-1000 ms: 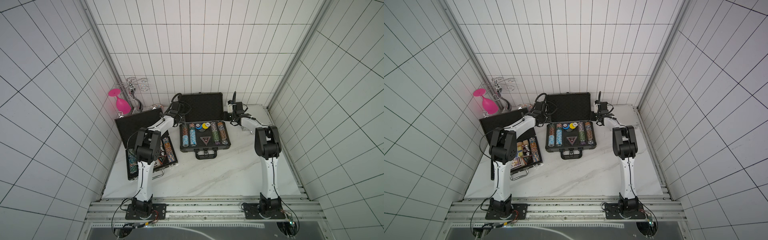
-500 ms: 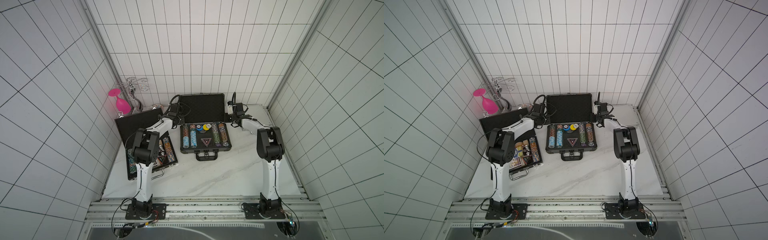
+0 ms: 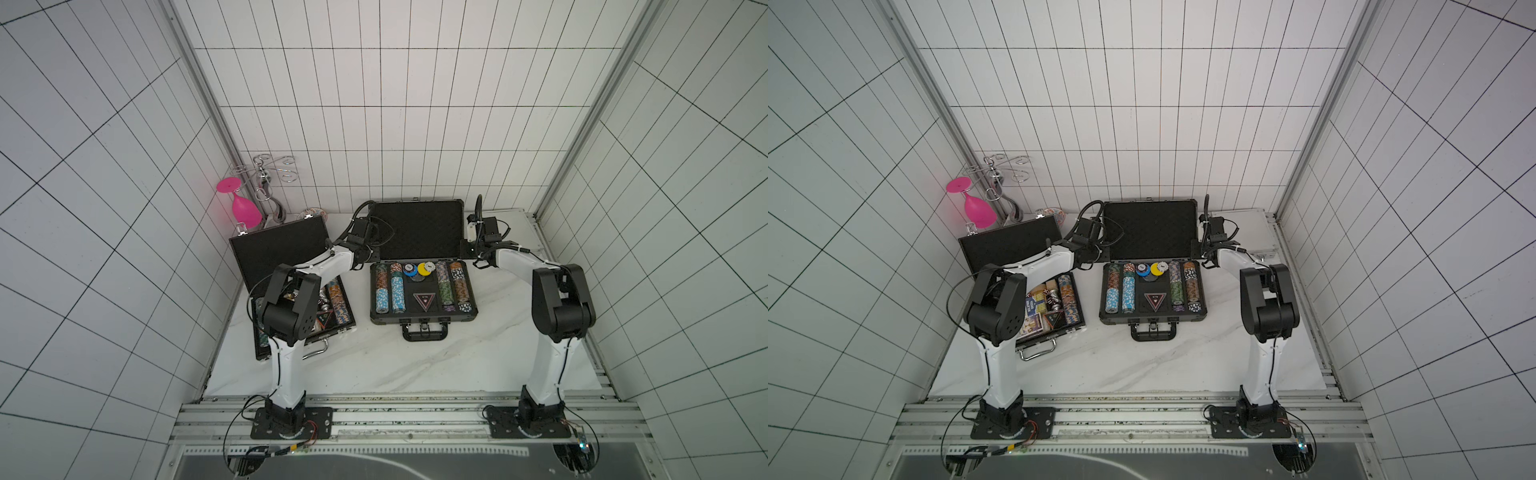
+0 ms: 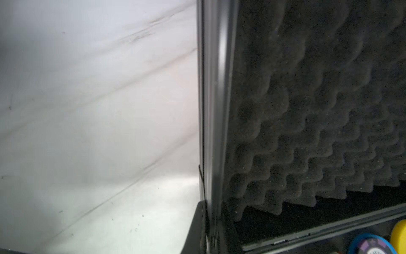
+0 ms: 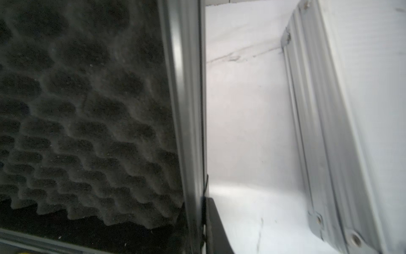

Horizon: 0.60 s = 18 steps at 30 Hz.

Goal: Close the poker set cases
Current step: Move the poker set case to the center of the board.

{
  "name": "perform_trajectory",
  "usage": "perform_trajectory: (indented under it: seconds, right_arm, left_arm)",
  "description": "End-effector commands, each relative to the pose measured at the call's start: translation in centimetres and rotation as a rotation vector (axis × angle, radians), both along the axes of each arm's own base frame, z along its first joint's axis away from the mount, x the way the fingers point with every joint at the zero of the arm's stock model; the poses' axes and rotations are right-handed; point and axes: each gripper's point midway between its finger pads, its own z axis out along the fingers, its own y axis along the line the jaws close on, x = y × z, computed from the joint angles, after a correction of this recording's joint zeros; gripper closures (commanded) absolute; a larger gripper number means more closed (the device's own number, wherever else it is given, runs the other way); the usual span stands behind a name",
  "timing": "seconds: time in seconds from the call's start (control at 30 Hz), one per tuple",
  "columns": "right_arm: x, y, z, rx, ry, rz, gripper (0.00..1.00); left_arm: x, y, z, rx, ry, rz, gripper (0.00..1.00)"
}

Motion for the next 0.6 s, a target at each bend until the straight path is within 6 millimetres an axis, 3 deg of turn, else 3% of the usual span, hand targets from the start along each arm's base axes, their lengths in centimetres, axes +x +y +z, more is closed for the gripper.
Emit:
perform_trajectory:
  seconds: [0.0,0.17,0.57]
  right_arm:
    - [-1.2,-0.9,5.1,0.055,-0.139,-0.015,0.95]
    - [-3.9,-1.3,4.1,0.055,-0.114,-0.014,0.95]
    - [-4.1,-0.3,2.8,0.077,-0.084,0.024,0.93]
  left_arm:
    - [-2.7,-6.4,4.7,-0.125,-0.065,-0.153,0.97]
    - [-4.7,-6.5,3.9,-0.128,-0.039,-0.132,0.97]
    - [-4.3,-5.1,1.9,-0.135,0.002,-0.083,0.93]
